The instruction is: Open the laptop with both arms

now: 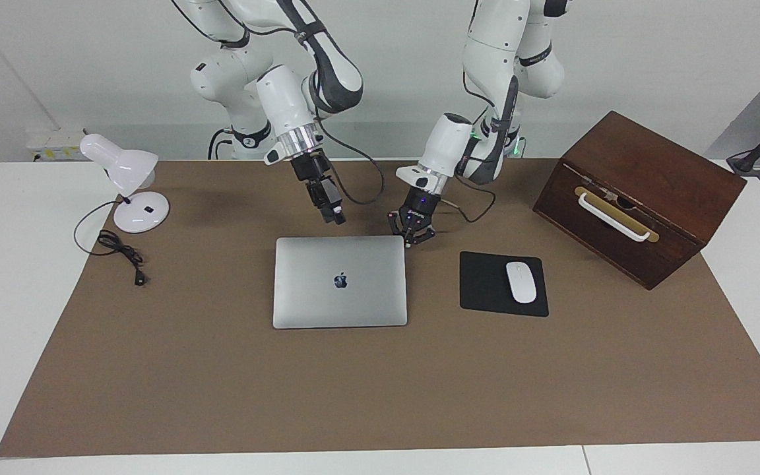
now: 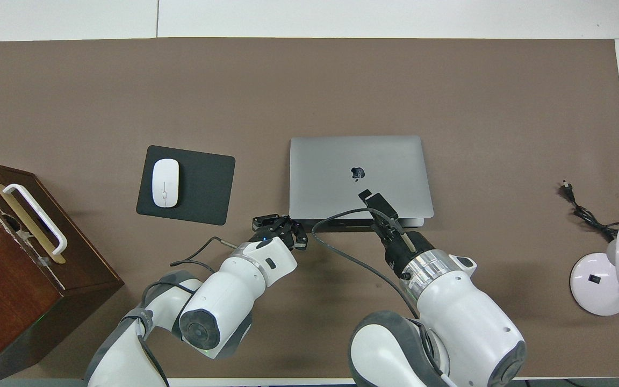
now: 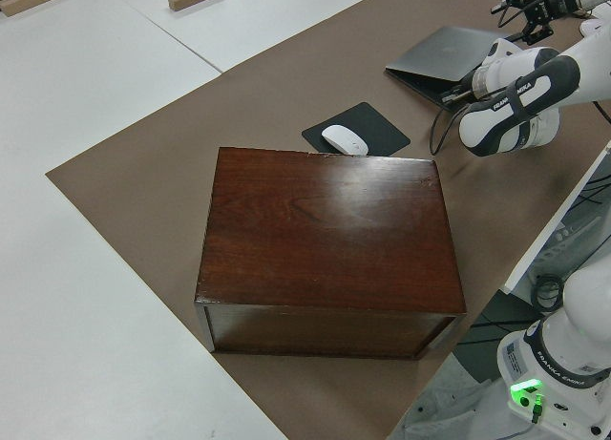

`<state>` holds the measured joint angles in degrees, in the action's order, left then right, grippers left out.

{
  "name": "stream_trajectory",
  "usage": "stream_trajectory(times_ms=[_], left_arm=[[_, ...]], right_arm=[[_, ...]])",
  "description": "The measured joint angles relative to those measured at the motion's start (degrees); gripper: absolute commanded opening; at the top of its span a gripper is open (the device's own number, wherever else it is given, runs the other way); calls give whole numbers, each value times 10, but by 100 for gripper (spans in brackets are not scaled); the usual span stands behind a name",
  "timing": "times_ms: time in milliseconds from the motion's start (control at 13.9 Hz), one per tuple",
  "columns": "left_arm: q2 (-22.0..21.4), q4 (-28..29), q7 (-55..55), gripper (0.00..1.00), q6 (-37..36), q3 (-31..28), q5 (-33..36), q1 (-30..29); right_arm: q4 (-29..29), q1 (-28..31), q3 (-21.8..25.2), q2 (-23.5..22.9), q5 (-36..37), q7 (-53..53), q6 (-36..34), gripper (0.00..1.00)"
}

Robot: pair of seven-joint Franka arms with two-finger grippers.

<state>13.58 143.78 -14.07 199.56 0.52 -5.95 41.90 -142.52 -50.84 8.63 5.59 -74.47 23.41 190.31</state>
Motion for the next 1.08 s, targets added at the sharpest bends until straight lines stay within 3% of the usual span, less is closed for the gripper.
stream_trajectory(times_ms=[1081], left_arm=[[30,-25,1,0,1,-2,1,0]], right_arm=[[3,9,0,-2,-11,-10,-1,99]])
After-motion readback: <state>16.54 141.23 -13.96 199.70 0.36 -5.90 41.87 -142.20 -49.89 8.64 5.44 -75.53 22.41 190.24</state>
